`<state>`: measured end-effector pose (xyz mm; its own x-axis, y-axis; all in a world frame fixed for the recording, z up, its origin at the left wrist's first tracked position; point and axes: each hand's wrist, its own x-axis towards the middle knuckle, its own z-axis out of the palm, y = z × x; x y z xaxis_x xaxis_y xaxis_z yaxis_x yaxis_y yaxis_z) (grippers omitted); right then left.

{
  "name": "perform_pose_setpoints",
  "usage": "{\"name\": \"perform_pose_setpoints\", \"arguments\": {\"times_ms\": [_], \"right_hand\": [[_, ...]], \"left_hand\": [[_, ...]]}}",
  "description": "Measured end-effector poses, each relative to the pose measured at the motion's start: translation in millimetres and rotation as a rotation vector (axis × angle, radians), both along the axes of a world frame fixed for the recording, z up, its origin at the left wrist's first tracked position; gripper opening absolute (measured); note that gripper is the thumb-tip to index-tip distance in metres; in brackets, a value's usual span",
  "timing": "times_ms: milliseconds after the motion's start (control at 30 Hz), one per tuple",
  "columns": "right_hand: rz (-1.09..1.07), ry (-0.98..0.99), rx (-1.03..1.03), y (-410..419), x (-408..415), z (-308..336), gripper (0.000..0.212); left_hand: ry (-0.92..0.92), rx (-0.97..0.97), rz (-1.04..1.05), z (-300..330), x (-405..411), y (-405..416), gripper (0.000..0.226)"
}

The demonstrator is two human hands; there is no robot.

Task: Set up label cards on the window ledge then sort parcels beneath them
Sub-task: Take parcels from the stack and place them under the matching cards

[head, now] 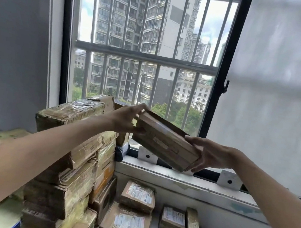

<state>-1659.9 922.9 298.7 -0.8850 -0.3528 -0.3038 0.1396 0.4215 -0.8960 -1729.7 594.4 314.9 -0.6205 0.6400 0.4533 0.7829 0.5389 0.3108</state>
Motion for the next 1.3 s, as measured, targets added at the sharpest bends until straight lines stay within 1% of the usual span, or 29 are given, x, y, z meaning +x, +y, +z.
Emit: {"name": "perform_pose_setpoints", "arguments": {"times_ms": [67,100,133,167,233,267,300,333,433,467,500,567,600,633,700,800,867,900,967,1100,1167,1300], "right_hand": [[-0.073,-0.007,-0.078,3,2,-1,0.07],[-0.128,0.023,-0.114,4,1,-3,0.069],[-0.173,0.078,-0.122,3,1,-7,0.071],[-0.201,0.15,-0.092,1,0,-11,0.087],[-0.213,0.33,0.089,-8,-3,-20,0.121],[-0.215,0.415,0.18,-14,-5,-25,0.136],[-0.203,0.486,0.256,-18,-8,-29,0.145],[-0.191,0.544,0.321,-21,-11,-33,0.147],[-0.24,0.624,0.43,-21,-18,-42,0.135],[-0.256,0.645,0.453,-22,-17,-44,0.129],[-0.255,0.671,0.477,-23,-15,-46,0.121],[-0.244,0.721,0.512,-26,-13,-47,0.101],[-0.248,0.741,0.516,-27,-14,-47,0.095],[-0.251,0.76,0.508,-28,-15,-48,0.094],[-0.245,0.79,0.501,-28,-19,-54,0.104],[-0.178,0.775,0.552,-27,-24,-71,0.128],[-0.104,0.708,0.619,-25,-25,-89,0.141],[-0.072,0.667,0.649,-25,-26,-101,0.144],[-0.041,0.593,0.691,-26,-29,-129,0.143],[-0.056,0.503,0.698,-35,-42,-190,0.132],[-0.073,0.439,0.682,-41,-54,-221,0.133],[-0.107,0.299,0.66,-53,-83,-286,0.133]], "left_hand": [[-0.128,0.017,0.05,-1,-1,-5,0.084],[-0.18,0.028,0.095,-3,-2,-6,0.091],[-0.226,0.054,0.131,-6,-2,-6,0.092],[-0.259,0.089,0.163,-9,-3,-5,0.086],[-0.247,0.14,0.21,-15,-4,0,0.069],[-0.226,0.16,0.219,-17,-5,4,0.065],[-0.213,0.172,0.22,-19,-6,6,0.067],[-0.206,0.171,0.208,-20,-5,9,0.075],[-0.217,0.132,0.132,-21,-4,12,0.128],[-0.216,0.116,0.114,-23,-5,11,0.137],[-0.209,0.096,0.108,-25,-7,10,0.137],[-0.226,0.068,0.104,-31,-9,9,0.127],[-0.233,0.06,0.109,-34,-10,7,0.125],[-0.229,0.053,0.115,-37,-10,7,0.126],[-0.237,0.026,0.119,-46,-14,5,0.134],[-0.237,-0.099,0.155,-64,-21,4,0.129],[-0.277,-0.15,0.156,-82,-23,4,0.124],[-0.301,-0.168,0.149,-93,-23,4,0.122],[-0.349,-0.221,0.154,-121,-26,3,0.123],[-0.423,-0.303,0.243,-193,-40,3,0.126],[-0.437,-0.317,0.303,-230,-47,8,0.121],[-0.493,-0.323,0.388,-296,-61,19,0.106]]}}
